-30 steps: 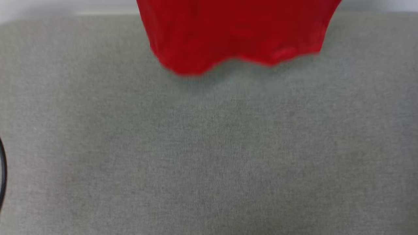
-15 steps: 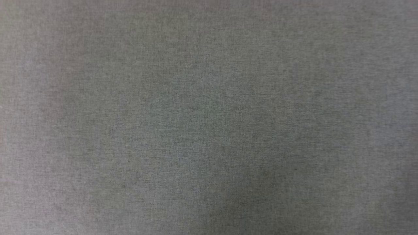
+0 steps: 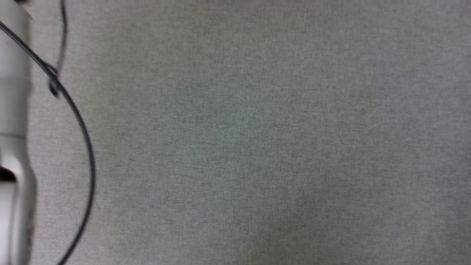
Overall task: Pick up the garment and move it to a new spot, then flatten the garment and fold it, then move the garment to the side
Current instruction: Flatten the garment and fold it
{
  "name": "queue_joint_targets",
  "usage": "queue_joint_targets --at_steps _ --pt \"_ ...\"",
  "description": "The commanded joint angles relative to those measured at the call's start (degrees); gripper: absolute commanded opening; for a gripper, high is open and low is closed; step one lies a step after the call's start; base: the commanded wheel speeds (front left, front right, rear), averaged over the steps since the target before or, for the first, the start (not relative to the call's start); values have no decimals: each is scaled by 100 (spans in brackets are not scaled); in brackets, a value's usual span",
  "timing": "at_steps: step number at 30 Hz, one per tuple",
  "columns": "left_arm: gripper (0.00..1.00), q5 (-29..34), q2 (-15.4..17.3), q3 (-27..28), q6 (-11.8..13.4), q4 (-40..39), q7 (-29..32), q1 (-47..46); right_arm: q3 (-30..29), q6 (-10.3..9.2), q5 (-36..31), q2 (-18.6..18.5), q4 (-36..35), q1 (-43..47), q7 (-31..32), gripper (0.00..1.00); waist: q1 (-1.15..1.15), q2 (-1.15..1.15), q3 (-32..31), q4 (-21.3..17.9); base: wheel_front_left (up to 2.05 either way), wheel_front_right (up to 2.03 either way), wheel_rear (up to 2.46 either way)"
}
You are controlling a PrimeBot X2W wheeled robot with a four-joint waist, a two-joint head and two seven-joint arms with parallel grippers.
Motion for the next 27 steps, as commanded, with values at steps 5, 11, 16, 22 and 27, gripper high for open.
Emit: queue_joint_targets --at_steps 5,11,16,22,27 --pt "0 -240 -135 -56 -25 123 -169 1124 344 -12 439 -81 212 981 -46 0 -1 0 -545 13 0 0 0" --pt "0 -420 -255 -140 -34 132 -284 2431 812 -12 1142 -208 24 2258 47 0 -1 0 -1203 86 0 0 0" --pt "0 -534 -206 -180 -33 169 -301 3436 1075 -12 1562 -405 -128 3268 338 0 -1 0 -1732 51 0 0 0" --pt "0 -693 -123 -223 -25 150 -89 4402 1191 -14 1989 -601 -358 4281 810 0 -1 0 -2258 77 0 0 0" --pt "0 -853 -5 -403 -32 -41 473 5110 1152 -15 2336 -787 -711 5001 1293 0 -1 0 -2577 86 0 0 0"
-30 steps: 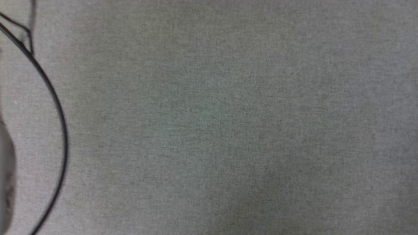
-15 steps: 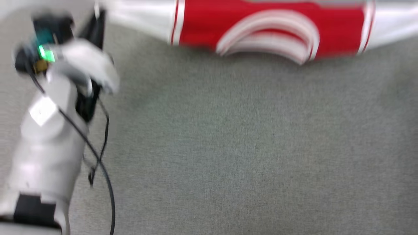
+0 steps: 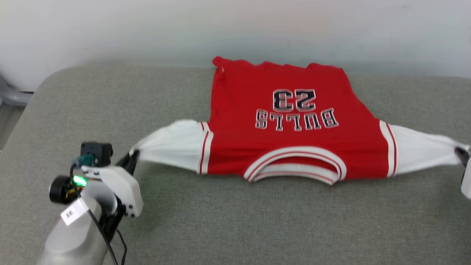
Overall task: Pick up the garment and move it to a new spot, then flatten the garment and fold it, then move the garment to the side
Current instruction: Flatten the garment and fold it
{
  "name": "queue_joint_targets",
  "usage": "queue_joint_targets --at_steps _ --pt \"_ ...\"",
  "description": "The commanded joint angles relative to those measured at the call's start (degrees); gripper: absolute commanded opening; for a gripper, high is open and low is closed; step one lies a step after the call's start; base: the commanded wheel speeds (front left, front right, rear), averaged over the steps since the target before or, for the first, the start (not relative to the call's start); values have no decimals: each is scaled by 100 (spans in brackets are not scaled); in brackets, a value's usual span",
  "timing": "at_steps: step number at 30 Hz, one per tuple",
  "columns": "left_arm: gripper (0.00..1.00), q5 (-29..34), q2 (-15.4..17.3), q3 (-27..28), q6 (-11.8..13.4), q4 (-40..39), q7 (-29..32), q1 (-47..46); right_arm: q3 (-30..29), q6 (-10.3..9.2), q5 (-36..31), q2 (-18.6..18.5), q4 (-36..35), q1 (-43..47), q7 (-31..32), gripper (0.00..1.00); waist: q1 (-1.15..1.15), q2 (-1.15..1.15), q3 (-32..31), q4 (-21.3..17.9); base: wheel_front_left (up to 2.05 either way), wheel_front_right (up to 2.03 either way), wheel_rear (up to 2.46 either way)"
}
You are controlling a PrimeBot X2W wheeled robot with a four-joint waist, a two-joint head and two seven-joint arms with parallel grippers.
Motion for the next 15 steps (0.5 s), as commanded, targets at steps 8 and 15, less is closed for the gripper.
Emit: queue_joint_targets --at_steps 8,15 --pt "0 -369 598 -175 23 -919 999 1386 -370 -20 517 -388 -793 1368 1040 0 2 0 -505 -48 0 0 0" --pt "0 -494 1116 -242 309 -2295 1890 2517 -1027 -24 640 -503 -1657 2550 1862 0 2 0 -640 -66 0 0 0"
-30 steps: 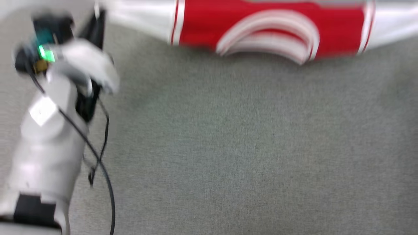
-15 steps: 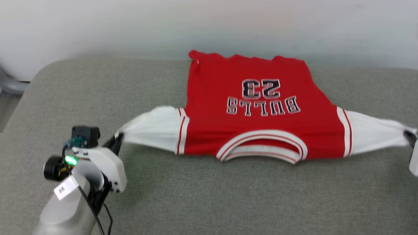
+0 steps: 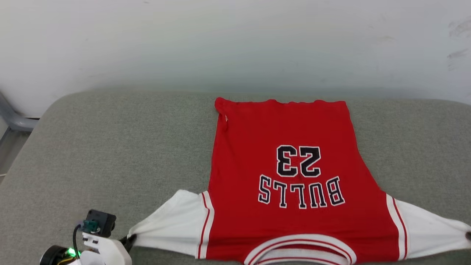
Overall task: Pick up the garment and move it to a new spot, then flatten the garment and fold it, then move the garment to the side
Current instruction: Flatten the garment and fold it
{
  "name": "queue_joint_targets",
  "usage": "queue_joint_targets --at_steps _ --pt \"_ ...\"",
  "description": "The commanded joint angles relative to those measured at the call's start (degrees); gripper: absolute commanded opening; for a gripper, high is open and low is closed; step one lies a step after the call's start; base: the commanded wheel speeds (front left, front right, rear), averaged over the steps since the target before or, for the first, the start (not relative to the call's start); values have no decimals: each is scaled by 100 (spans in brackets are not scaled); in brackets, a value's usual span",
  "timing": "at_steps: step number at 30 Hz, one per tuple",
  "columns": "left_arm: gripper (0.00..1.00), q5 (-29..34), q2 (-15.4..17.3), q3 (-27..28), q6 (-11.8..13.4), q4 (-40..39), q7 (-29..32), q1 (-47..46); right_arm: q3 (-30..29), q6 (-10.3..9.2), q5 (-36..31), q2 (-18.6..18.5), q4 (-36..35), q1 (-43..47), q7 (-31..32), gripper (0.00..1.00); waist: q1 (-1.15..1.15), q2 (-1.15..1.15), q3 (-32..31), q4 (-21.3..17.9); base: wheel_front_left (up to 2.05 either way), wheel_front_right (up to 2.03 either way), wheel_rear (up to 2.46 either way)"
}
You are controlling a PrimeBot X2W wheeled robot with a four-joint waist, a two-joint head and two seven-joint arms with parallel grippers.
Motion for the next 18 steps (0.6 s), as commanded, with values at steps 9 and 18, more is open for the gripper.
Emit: queue_joint_targets --at_steps 9,18 --pt "0 -451 538 213 738 -1978 1178 1339 -993 -29 -390 319 -1207 1183 995 0 2 0 59 -77 0 0 0" --pt "0 -591 596 189 977 -3153 1562 1601 -1313 -23 -699 656 -1845 1153 1335 20 2 0 181 -71 0 0 0"
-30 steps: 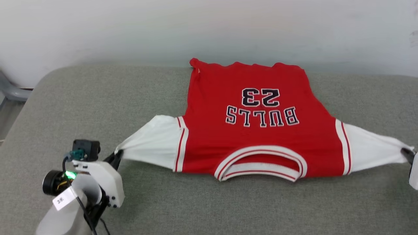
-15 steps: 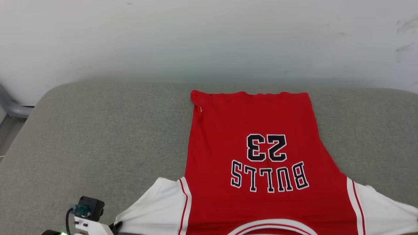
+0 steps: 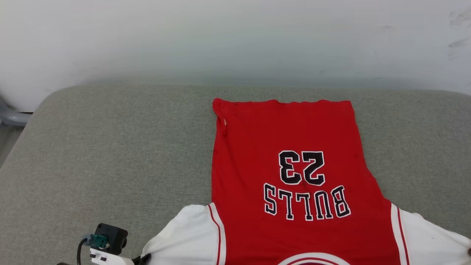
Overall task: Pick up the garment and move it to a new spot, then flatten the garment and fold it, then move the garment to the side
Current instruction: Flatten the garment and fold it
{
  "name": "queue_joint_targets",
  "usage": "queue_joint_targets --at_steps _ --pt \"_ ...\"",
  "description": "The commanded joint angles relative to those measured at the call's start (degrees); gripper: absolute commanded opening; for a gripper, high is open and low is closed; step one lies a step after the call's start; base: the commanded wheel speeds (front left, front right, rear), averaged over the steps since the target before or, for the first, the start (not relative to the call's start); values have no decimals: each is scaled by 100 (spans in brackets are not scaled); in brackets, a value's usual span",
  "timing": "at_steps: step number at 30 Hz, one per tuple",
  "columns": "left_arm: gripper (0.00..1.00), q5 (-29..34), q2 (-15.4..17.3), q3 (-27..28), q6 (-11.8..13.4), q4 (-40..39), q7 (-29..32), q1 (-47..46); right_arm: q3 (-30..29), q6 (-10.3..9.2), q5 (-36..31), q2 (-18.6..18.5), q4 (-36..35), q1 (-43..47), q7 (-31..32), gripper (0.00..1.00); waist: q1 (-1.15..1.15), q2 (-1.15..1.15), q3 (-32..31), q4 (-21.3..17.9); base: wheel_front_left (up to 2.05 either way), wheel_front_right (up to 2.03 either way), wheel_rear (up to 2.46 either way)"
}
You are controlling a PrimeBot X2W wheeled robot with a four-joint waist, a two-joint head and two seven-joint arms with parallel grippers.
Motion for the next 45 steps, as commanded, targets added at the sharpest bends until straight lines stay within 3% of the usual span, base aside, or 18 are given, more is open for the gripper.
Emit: queue_joint_targets --at_steps 1,9,17,32,37,45 --pt "0 -21 46 15 35 -81 35 52 -58 -12 -37 0 -36 -62 70 100 0 0 25 11 0 0 0" --pt "0 -99 89 -34 103 -851 316 -3 69 -10 -33 64 -672 -708 385 100 0 0 461 163 0 0 0" --pt "0 78 23 -136 149 -1473 425 -320 362 -9 -143 -72 -868 -2305 996 100 0 0 1268 587 0 0 0" --pt "0 309 -324 -484 -138 -1823 328 -1179 345 -9 -1076 -365 480 -5296 2273 100 0 0 2656 1634 0 0 0" --pt "0 312 -425 -572 -219 -1771 271 -1358 98 -9 -1550 -257 960 -5851 2422 100 0 0 2912 1878 0 0 0" --pt "0 309 -533 -616 -278 -1686 185 -1520 -141 -9 -2036 -20 1443 -6031 2357 100 0 0 3141 2063 0 0 0"
